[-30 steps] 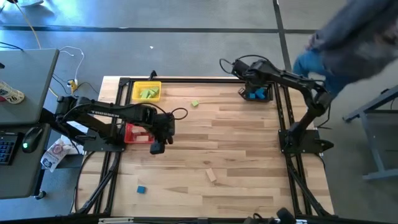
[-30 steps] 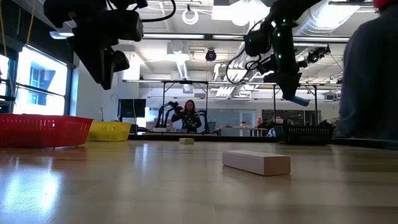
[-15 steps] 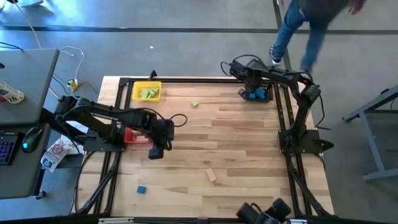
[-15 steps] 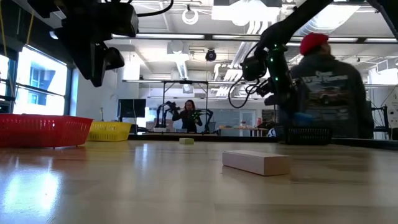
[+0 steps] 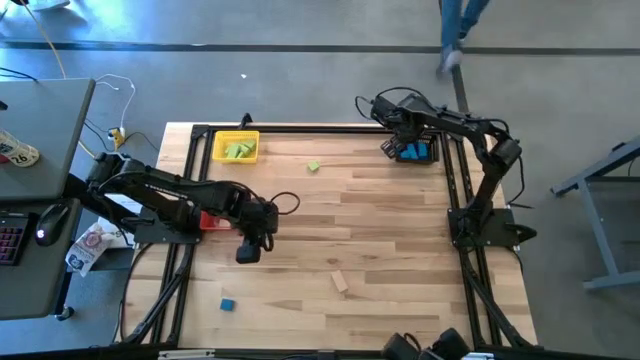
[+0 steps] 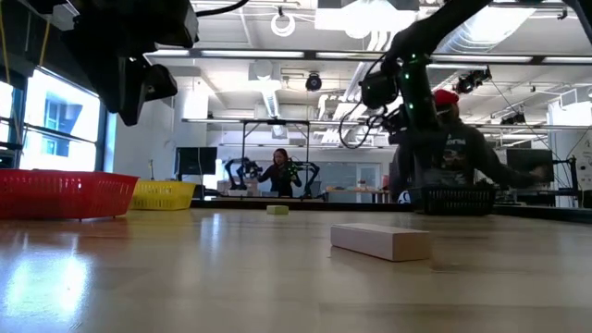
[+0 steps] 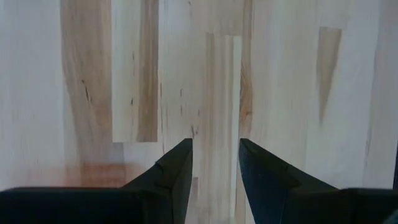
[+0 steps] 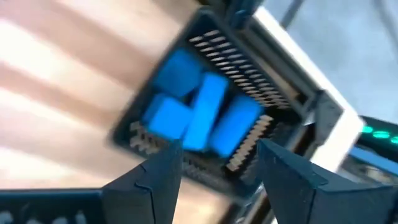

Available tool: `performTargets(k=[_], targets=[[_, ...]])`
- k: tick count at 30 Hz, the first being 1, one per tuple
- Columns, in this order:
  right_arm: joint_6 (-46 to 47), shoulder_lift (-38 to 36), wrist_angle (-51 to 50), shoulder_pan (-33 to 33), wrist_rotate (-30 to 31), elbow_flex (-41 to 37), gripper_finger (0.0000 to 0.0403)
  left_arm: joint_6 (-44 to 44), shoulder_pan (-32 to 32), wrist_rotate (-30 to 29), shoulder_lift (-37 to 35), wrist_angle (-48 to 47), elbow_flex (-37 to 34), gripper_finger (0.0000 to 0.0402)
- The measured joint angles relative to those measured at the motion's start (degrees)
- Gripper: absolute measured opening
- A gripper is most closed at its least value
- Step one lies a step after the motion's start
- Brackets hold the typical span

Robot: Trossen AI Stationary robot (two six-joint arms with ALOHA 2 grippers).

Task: Sort & place blocks by color
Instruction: Put the blue block into the black bin, then put the brown block into the red bin

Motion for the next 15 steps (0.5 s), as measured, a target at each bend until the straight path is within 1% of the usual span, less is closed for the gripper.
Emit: performTargets(k=[4, 7, 10, 15], targets=[[3.6, -3.3, 0.2, 2.8, -7.3, 0.0, 0.0193, -2.4, -0.7, -3.0, 0.0, -0.2, 0.0, 0.0115], [6.6, -5.7, 0.2, 6.3, -11.1, 0.0, 0.0194, -4.1, -0.8, -4.7, 0.0, -1.4, 0.0, 0.0115], [8.9, -7.6, 1.0, 10.7, -12.2, 0.0, 0.0194, -5.9, -0.8, -6.1, 0.0, -2.7, 0.0, 0.0115], [11.9, -8.9, 3.5, 18.1, -12.6, 0.0, 0.0194, -5.9, -0.6, -11.5, 0.0, -3.1, 0.0, 0.0115]])
